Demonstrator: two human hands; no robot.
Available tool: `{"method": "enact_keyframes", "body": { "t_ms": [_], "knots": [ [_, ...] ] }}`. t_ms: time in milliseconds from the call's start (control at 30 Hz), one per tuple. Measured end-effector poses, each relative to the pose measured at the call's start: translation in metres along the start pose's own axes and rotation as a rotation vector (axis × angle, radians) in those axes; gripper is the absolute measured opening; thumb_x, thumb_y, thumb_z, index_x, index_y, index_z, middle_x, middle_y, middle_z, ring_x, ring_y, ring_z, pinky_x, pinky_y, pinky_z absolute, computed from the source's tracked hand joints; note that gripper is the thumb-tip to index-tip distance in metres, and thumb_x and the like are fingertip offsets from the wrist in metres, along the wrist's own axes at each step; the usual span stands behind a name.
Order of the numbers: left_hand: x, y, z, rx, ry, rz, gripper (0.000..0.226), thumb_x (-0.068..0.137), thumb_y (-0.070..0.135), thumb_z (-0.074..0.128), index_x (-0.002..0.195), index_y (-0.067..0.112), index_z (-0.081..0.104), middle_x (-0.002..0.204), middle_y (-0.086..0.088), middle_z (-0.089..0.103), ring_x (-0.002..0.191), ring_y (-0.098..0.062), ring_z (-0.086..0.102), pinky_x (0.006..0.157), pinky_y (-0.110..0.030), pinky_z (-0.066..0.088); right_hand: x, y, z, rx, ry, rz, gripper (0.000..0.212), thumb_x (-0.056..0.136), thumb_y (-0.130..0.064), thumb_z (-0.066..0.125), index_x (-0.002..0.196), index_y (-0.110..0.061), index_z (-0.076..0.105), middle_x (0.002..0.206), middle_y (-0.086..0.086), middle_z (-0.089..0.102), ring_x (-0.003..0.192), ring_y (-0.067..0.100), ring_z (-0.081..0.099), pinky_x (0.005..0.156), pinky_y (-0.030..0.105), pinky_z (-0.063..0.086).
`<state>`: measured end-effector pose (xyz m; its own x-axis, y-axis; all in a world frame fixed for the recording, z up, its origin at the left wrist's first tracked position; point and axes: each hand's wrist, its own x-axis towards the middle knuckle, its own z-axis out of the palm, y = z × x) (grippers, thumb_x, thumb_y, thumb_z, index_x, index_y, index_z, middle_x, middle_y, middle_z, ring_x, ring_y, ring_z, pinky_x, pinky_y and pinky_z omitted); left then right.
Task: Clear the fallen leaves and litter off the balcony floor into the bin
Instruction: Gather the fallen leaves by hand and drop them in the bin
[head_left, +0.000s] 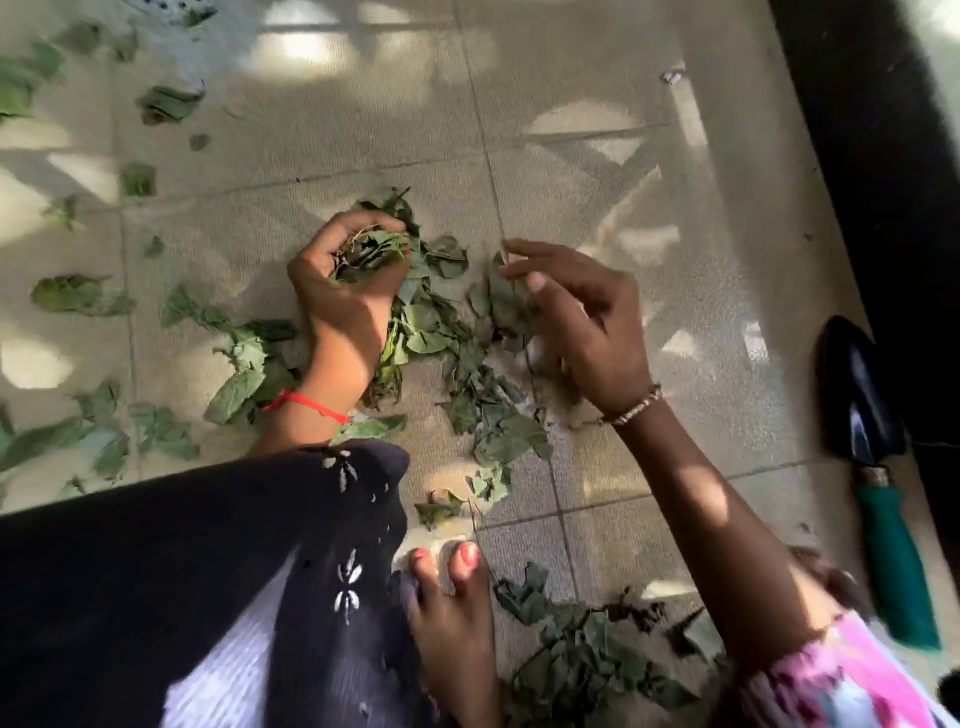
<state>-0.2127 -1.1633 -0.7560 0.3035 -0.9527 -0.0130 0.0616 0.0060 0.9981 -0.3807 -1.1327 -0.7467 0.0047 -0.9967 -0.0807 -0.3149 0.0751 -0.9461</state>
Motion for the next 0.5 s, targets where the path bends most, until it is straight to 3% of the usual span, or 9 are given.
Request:
{"method": "enact_keyframes", "body": {
  "t_ms": [67,133,267,333,500],
  "knots": [
    [0.006,-0.005,-0.002,0.019,0.008,-0.073,0.034,0.072,-0.021,0.048,0.075,0.011,0.060,0.071,0.014,0.064,0.076,0.006,0.061,0.073,-0.015,0.049,-0.013,0.007,0.002,-0.162,0.134,-0.070,0.047,0.087,-0.041,0.048,0.118,-0.009,0.061,0.128,0.007,0.058,0.121,0.016,0.052,0.100,0.034,0.044],
    [0.005,-0.003,0.001,0.131,-0.004,-0.017,0.031,0.071,-0.017,0.055,0.078,0.013,0.061,0.073,0.019,0.063,0.078,0.012,0.059,0.078,-0.012,0.047,-0.033,0.014,0.013,-0.383,0.160,0.005,0.065,0.087,-0.055,0.040,0.138,-0.014,0.037,0.144,0.006,0.041,0.134,0.018,0.037,0.108,0.045,0.035],
    [0.005,-0.006,0.001,0.355,-0.066,0.162,0.028,0.068,-0.005,0.067,0.089,0.014,0.064,0.086,0.017,0.061,0.084,0.016,0.056,0.086,-0.009,0.043,-0.052,0.014,0.045,-0.743,0.063,0.050,0.095,0.080,-0.074,0.027,0.148,-0.012,0.004,0.157,0.011,0.008,0.145,0.019,0.002,0.119,0.038,-0.003],
    [0.006,-0.006,0.000,0.399,-0.086,0.189,0.029,0.068,-0.004,0.068,0.088,0.016,0.064,0.087,0.018,0.060,0.085,0.016,0.055,0.087,-0.007,0.041,-0.047,0.014,0.056,-0.825,0.040,0.016,0.101,0.076,-0.078,0.027,0.147,-0.012,0.000,0.156,0.015,0.008,0.145,0.025,0.004,0.117,0.038,-0.002],
    [0.010,-0.004,-0.008,0.445,-0.065,0.247,0.030,0.069,-0.004,0.067,0.089,0.018,0.064,0.086,0.023,0.061,0.085,0.016,0.056,0.085,-0.005,0.039,-0.019,0.021,0.060,-0.864,0.142,-0.109,0.109,0.068,-0.082,0.036,0.144,-0.005,0.022,0.149,0.020,0.028,0.140,0.031,0.025,0.114,0.043,0.019]
  ]
}}
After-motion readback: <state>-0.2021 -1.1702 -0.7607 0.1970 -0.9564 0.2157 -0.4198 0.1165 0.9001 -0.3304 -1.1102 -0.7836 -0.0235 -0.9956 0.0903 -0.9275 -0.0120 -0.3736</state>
